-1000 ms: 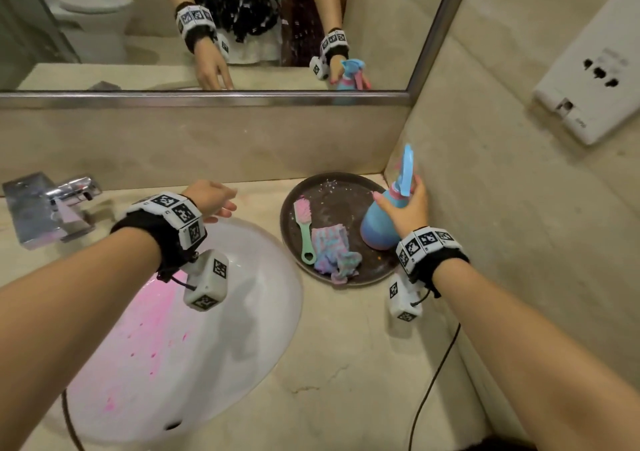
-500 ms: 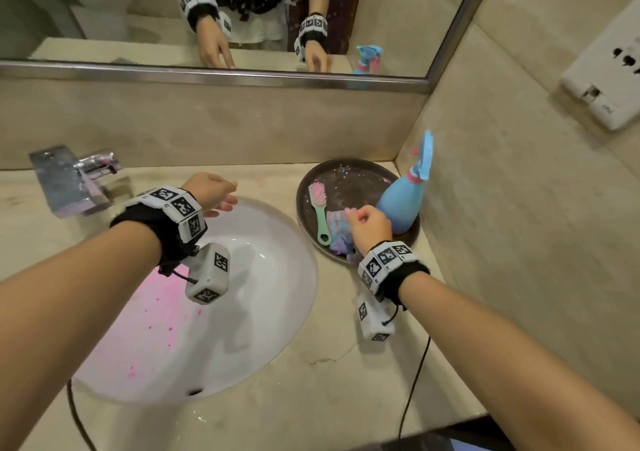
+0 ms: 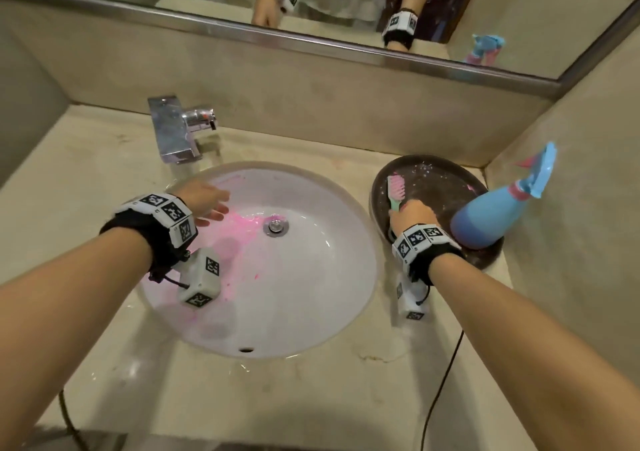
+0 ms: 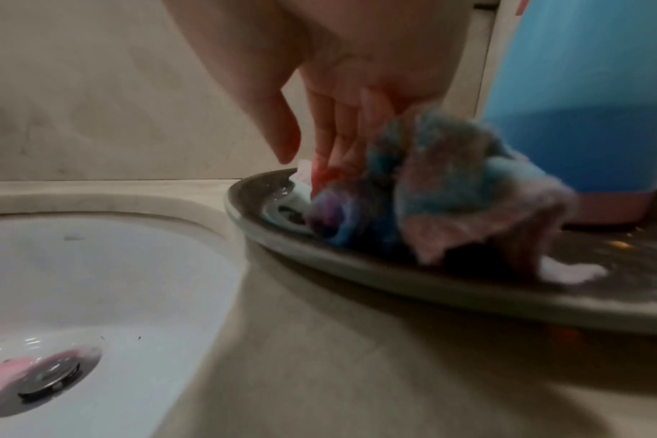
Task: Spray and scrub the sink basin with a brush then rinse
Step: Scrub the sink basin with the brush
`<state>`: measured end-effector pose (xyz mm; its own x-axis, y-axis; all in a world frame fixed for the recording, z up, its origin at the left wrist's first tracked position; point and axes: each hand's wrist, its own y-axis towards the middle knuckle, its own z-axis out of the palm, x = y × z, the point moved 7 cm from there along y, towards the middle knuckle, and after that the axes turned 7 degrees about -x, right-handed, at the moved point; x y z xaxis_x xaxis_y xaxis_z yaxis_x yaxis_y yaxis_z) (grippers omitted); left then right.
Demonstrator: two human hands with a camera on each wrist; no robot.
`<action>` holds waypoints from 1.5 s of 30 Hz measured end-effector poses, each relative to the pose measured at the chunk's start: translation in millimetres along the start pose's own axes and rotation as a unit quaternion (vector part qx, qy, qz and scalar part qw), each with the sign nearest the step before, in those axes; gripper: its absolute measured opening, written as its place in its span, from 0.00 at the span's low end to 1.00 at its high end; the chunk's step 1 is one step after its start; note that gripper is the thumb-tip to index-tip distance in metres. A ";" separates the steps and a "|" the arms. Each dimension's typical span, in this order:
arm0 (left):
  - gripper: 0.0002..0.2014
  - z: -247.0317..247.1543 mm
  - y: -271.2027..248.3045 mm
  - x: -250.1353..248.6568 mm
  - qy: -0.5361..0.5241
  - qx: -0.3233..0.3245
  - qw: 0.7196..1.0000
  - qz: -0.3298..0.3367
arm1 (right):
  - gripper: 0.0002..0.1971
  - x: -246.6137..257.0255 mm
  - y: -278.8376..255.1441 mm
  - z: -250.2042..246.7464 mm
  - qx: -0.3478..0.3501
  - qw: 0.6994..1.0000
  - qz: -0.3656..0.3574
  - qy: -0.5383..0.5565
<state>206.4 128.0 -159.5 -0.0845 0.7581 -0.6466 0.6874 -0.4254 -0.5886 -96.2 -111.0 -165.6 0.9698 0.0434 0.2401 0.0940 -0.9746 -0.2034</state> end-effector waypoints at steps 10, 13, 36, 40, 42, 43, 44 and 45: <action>0.07 -72.6 9.2 62.7 -0.023 -0.131 0.990 -0.051 | 0.22 14.2 -1.5 5.5 0.012 0.999 0.053 0.007; 0.14 -96.9 9.0 71.4 0.018 -0.178 0.983 -0.047 | 0.23 27.9 -4.1 -7.6 -0.028 0.993 0.076 0.081; 0.48 -96.9 27.1 141.6 0.213 -0.115 0.965 -0.098 | 0.12 229.6 -81.7 115.1 0.115 0.911 -0.386 -0.085; 0.50 -93.1 30.2 145.2 0.226 -0.103 0.962 -0.115 | 0.13 239.4 -58.9 115.7 0.078 0.912 -0.392 -0.088; 0.49 -94.1 29.0 143.6 0.218 -0.108 0.963 -0.119 | 0.14 244.6 -51.6 112.6 0.059 0.908 -0.405 -0.093; 0.49 -94.4 29.1 143.6 0.219 -0.110 0.962 -0.121 | 0.14 246.7 -48.8 113.3 0.055 0.905 -0.410 -0.101; 0.49 -94.4 30.0 143.5 0.223 -0.110 0.961 -0.123 | 0.14 248.3 -45.8 116.5 0.057 0.901 -0.414 -0.112; 0.50 -94.3 31.1 143.9 0.226 -0.110 0.960 -0.126 | 0.14 248.4 -43.4 122.2 0.067 0.899 -0.414 -0.130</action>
<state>283.5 270.5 -225.2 0.0195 0.9811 -0.1926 0.8260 -0.1244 -0.5498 168.2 -31.0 -213.2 0.5735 0.8080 0.1349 0.8164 -0.5504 -0.1747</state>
